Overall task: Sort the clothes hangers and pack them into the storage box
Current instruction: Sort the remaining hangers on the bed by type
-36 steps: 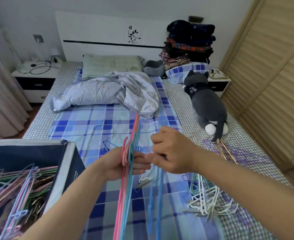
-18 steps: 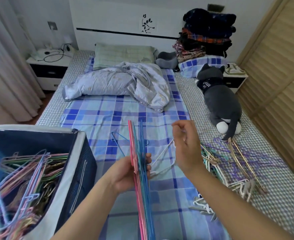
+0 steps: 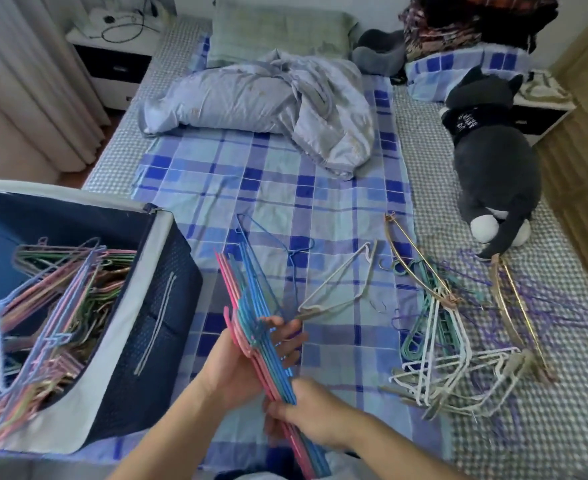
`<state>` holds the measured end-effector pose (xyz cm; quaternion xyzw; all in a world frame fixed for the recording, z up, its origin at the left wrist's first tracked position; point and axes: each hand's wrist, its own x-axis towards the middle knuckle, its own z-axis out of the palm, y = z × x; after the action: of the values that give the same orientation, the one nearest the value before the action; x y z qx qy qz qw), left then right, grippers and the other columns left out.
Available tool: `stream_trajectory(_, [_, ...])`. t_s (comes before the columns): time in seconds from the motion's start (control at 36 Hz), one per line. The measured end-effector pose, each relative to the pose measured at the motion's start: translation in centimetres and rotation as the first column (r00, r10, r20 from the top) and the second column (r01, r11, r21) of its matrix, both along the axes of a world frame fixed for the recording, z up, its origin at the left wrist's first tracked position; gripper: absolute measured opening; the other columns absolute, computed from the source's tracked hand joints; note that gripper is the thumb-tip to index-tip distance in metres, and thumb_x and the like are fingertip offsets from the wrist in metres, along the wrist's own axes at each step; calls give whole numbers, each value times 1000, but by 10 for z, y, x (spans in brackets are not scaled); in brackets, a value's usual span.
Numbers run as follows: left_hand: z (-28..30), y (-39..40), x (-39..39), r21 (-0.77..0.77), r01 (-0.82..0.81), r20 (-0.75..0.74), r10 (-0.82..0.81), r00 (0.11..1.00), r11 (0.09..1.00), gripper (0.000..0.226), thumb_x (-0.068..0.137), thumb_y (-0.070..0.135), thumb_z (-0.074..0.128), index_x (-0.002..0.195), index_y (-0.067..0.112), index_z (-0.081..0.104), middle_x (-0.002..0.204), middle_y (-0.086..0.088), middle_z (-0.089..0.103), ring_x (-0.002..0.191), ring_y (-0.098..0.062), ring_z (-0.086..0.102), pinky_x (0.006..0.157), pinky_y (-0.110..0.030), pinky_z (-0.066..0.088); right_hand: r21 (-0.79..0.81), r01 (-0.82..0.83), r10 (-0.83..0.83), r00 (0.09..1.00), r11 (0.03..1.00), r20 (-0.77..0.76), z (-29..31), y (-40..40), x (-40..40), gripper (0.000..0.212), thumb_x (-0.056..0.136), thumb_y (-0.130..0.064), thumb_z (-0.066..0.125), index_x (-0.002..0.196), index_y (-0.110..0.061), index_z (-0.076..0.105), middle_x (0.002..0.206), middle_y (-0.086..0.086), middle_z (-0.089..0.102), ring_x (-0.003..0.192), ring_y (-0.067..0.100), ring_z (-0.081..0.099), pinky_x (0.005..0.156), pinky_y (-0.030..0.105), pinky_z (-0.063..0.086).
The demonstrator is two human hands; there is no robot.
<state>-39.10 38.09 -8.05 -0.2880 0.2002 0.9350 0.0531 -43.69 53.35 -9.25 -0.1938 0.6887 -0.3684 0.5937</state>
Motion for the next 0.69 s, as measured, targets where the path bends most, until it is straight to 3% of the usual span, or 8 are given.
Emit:
stream_trajectory(0.08, [-19, 0, 2, 109, -45, 110, 33, 993, 993, 55, 50, 42, 94, 78, 5, 65, 76, -11, 57, 68, -27, 56, 70, -39, 44, 75, -373, 377, 925, 925, -50, -20, -7, -21, 24, 95, -41, 63, 98, -19, 72, 102, 0, 75, 96, 16, 69, 94, 34, 53])
stream_trajectory(0.17, [-41, -15, 12, 43, -3, 245, -8, 969, 999, 21, 80, 25, 66, 78, 5, 60, 72, -12, 53, 62, -27, 55, 63, -37, 51, 35, -611, 609, 791, 791, 57, -38, -21, -71, 25, 94, -45, 64, 113, -30, 69, 110, -9, 70, 101, 11, 64, 93, 29, 50])
stream_trajectory(0.25, [-76, -30, 20, 51, 17, 294, -31, 955, 999, 25, 71, 21, 76, 84, 4, 63, 75, -10, 57, 65, -27, 58, 66, -37, 53, 139, -372, 356, 926, 918, 123, -96, -54, -131, 17, 98, -28, 62, 110, -16, 67, 105, 2, 68, 94, 15, 65, 83, 32, 53])
stream_trajectory(0.31, [-91, -37, 25, 28, 27, 336, -35, 941, 999, 34, 64, 27, 72, 86, 4, 64, 74, -9, 57, 66, -26, 56, 69, -37, 49, 261, -187, 240, 953, 947, -186, -143, -85, -166, 21, 96, -27, 63, 111, -13, 66, 114, 11, 70, 101, 26, 67, 88, 36, 55])
stream_trajectory(0.39, [-116, -44, 31, 0, -12, 381, 12, 924, 1000, 51, 65, 33, 62, 105, 2, 60, 79, -10, 62, 68, -26, 59, 67, -34, 50, 346, -90, 238, 879, 934, -414, -209, -135, -200, 36, 97, -22, 57, 132, -17, 60, 135, 13, 61, 120, 30, 58, 87, 23, 46])
stream_trajectory(0.5, [-142, -51, 54, -81, -116, 414, 139, 900, 990, 47, 92, 37, 47, 121, 1, 57, 84, -12, 70, 73, -26, 69, 64, -30, 57, 649, -300, 655, 632, 699, -414, -273, -160, -208, 58, 75, -46, 50, 121, -14, 64, 134, 15, 58, 115, 36, 58, 94, 39, 50])
stream_trajectory(0.58, [-144, -52, 71, -105, -108, 379, 140, 915, 989, 42, 110, 28, 34, 130, -3, 52, 93, -15, 72, 86, -30, 72, 71, -35, 60, 595, -143, 510, 692, 791, -511, -279, -156, -172, 43, 83, -26, 59, 122, -7, 61, 132, 20, 54, 118, 40, 57, 93, 42, 49])
stream_trajectory(0.69, [-126, -55, 67, -110, -86, 333, 118, 936, 990, 48, 77, 25, 82, 113, 0, 62, 91, -16, 73, 84, -31, 72, 72, -35, 59, 233, 189, -41, 852, 954, -522, -285, -160, -142, 22, 82, -12, 50, 92, -23, 67, 107, 13, 65, 96, 33, 66, 83, 39, 54])
